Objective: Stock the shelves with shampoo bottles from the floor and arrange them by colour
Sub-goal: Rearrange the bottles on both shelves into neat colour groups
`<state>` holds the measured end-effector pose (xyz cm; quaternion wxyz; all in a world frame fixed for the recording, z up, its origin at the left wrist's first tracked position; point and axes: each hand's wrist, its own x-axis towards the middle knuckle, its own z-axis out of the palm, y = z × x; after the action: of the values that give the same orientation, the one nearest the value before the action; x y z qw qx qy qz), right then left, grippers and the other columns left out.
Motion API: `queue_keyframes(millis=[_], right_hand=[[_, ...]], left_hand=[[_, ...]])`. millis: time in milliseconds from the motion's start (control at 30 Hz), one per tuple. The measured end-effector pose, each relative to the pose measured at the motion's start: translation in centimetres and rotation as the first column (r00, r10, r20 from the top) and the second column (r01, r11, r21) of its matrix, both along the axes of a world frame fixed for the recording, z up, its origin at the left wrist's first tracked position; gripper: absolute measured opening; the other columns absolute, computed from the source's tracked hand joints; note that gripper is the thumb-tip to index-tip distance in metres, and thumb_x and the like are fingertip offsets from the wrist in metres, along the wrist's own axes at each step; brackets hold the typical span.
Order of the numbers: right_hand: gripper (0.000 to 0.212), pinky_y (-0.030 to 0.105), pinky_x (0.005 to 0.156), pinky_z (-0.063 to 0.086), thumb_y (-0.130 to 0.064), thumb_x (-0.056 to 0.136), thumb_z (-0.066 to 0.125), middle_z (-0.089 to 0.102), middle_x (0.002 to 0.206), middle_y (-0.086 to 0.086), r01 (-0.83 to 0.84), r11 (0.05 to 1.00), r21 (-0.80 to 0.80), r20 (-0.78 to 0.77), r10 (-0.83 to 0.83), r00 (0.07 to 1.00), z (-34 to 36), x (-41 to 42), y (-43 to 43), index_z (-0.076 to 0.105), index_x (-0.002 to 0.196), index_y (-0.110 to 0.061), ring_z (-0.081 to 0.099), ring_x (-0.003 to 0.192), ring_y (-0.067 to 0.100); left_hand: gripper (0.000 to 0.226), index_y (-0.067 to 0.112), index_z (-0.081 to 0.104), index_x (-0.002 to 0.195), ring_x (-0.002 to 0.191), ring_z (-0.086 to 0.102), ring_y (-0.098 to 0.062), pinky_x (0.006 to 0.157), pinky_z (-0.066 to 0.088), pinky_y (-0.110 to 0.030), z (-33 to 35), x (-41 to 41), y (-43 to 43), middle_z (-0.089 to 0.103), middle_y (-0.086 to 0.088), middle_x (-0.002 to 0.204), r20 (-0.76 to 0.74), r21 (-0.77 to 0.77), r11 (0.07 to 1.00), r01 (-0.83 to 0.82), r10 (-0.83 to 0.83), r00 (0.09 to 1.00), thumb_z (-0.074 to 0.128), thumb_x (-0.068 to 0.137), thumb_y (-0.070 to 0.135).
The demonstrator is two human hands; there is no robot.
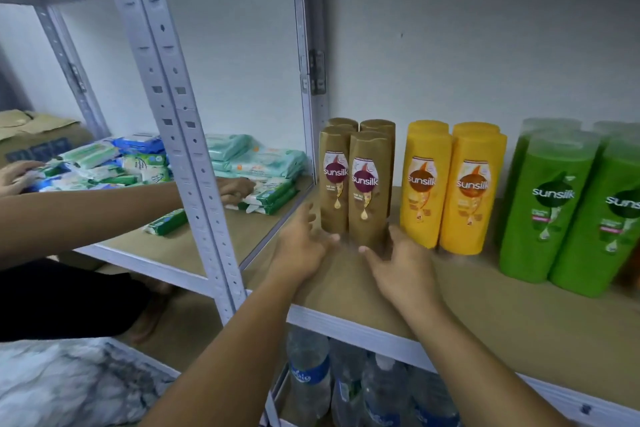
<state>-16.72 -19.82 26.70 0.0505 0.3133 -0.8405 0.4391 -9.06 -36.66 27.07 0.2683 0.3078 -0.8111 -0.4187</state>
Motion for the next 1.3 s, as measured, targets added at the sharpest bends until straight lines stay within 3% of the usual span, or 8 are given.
queue_keyframes(millis=[167, 300, 400, 600, 867, 1067, 1200, 1300], right_hand=[[0.043, 0.036, 0.081, 0.054, -0.035, 0.087, 0.074, 0.068, 0.115, 0.001, 0.013, 0.998, -0.058, -0.009, -0.014, 1.000, -0.2, -0.7, -1.5, 0.054, 0.122, -0.019, 0.064, 0.102, 0.024], [0.036, 0.036, 0.077, 0.052, -0.031, 0.089, 0.073, 0.067, 0.111, 0.003, 0.016, 0.997, -0.070, -0.024, -0.017, 1.000, -0.6, -1.2, -2.0, 0.053, 0.116, -0.016, 0.063, 0.098, 0.025], [0.034, 0.040, 0.079, 0.054, -0.031, 0.091, 0.071, 0.066, 0.111, 0.006, 0.026, 0.998, -0.051, -0.045, -0.028, 0.999, -0.6, -1.3, -2.3, 0.052, 0.115, -0.015, 0.063, 0.099, 0.028], [0.029, 0.029, 0.074, 0.042, -0.026, 0.093, 0.069, 0.064, 0.111, 0.007, 0.028, 0.998, -0.053, -0.036, -0.030, 0.999, -0.5, -1.4, -2.5, 0.051, 0.112, -0.014, 0.062, 0.100, 0.027], [0.026, 0.029, 0.071, 0.042, -0.027, 0.095, 0.066, 0.066, 0.108, 0.011, 0.052, 0.998, -0.028, -0.042, -0.053, 0.998, -0.9, -1.8, -2.7, 0.054, 0.112, -0.011, 0.063, 0.097, 0.030], [0.028, 0.033, 0.075, 0.050, -0.031, 0.095, 0.065, 0.067, 0.111, 0.010, 0.081, 0.997, -0.014, -0.056, -0.082, 0.995, -1.0, -1.9, -2.9, 0.055, 0.114, -0.012, 0.064, 0.100, 0.030], [0.026, 0.033, 0.071, 0.049, -0.032, 0.096, 0.065, 0.067, 0.107, 0.010, 0.099, 0.995, -0.005, -0.054, -0.099, 0.994, -1.0, -1.9, -3.0, 0.055, 0.111, -0.013, 0.064, 0.096, 0.030], [0.024, 0.032, 0.069, 0.047, -0.032, 0.096, 0.064, 0.067, 0.105, 0.009, 0.109, 0.994, 0.001, -0.052, -0.108, 0.993, -1.0, -1.9, -3.0, 0.055, 0.109, -0.014, 0.064, 0.094, 0.029]], left_hand=[[0.055, 0.032, 0.052, 0.128, 0.112, 0.063, -0.007, 0.101, 0.052, -0.039, -0.3, -1.6, -1.1, 0.065, 0.013, 0.120, -0.108, -0.002, 0.993, 0.119, -0.118, 0.987, 0.082, 0.082, 0.022], [0.044, 0.029, 0.056, 0.117, 0.103, 0.065, -0.002, 0.096, 0.054, -0.034, -0.5, -2.3, -1.5, 0.068, 0.016, 0.110, -0.095, -0.019, 0.990, 0.142, -0.144, 0.985, 0.082, 0.082, 0.025], [0.042, 0.028, 0.055, 0.119, 0.103, 0.066, -0.005, 0.097, 0.053, -0.037, -0.5, -2.4, -1.8, 0.069, 0.011, 0.112, -0.078, -0.031, 0.989, 0.144, -0.146, 0.986, 0.079, 0.084, 0.025], [0.037, 0.032, 0.052, 0.117, 0.109, 0.063, -0.006, 0.102, 0.050, -0.043, -0.6, -2.1, -2.3, 0.067, 0.014, 0.114, -0.045, -0.021, 0.985, 0.173, -0.174, 0.984, 0.071, 0.088, 0.019], [0.051, 0.045, 0.041, 0.124, 0.118, 0.058, -0.009, 0.105, 0.047, -0.042, -0.4, -1.8, -2.1, 0.059, 0.015, 0.126, -0.042, 0.006, 0.983, 0.186, -0.185, 0.982, 0.069, 0.091, 0.018], [0.047, 0.039, 0.044, 0.126, 0.106, 0.053, 0.005, 0.090, 0.041, -0.024, -0.2, -1.6, -1.9, 0.054, 0.028, 0.108, -0.041, -0.035, 0.983, 0.183, -0.184, 0.982, 0.065, 0.094, 0.012], [0.045, 0.031, 0.045, 0.131, 0.111, 0.054, -0.003, 0.082, 0.038, -0.014, -0.1, -1.7, -1.7, 0.058, 0.016, 0.116, -0.024, -0.075, 0.983, 0.167, -0.170, 0.985, 0.062, 0.096, 0.009], [0.044, 0.029, 0.046, 0.133, 0.101, 0.052, 0.007, 0.074, 0.035, -0.004, 0.0, -1.6, -1.4, 0.058, 0.016, 0.113, -0.006, -0.105, 0.982, 0.155, -0.156, 0.988, 0.060, 0.096, 0.008]])
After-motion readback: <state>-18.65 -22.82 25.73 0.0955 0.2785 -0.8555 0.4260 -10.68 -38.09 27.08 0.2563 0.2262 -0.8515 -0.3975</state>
